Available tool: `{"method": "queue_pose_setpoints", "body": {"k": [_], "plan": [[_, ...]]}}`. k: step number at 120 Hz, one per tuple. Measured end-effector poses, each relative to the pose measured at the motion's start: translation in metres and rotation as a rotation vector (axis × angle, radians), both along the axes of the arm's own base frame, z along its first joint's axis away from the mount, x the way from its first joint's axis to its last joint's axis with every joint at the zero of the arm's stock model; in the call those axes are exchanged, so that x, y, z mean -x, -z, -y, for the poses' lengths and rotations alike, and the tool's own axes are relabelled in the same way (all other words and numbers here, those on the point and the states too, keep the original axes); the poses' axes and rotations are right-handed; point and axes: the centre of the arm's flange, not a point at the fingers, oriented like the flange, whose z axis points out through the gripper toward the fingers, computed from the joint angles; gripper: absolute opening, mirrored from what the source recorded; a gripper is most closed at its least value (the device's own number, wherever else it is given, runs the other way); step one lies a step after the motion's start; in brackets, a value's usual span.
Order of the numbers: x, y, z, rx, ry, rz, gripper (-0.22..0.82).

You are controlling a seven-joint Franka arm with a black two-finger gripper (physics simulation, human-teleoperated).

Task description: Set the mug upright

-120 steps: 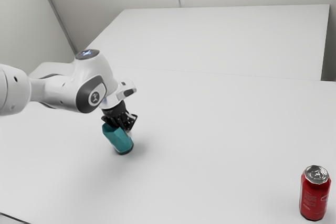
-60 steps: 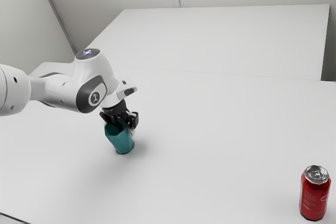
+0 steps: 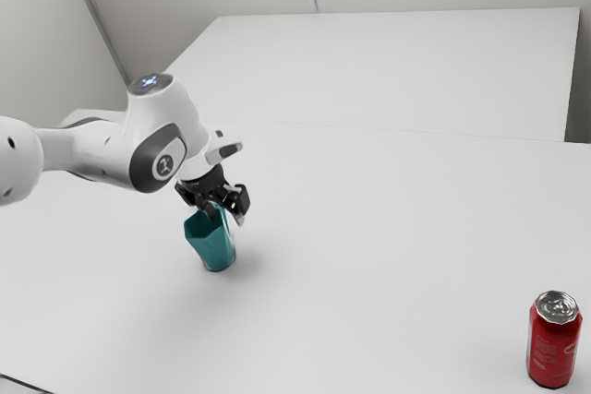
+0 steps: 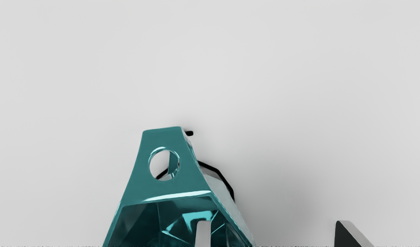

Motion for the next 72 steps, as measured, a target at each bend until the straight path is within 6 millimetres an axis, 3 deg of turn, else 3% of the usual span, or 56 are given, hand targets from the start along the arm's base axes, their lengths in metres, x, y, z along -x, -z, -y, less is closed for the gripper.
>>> {"method": "queue_pose_setpoints", "body": {"k": [24,43,72], "plan": [[0.005,-0.007,0.005,0.003,0.005,-0.014,0.37],[0.009,-0.018,0.01,0.017,0.003,-0.028,0.48],[0.0,-0.052,0.019,0.027,0.014,-0.04,0.55]]}}
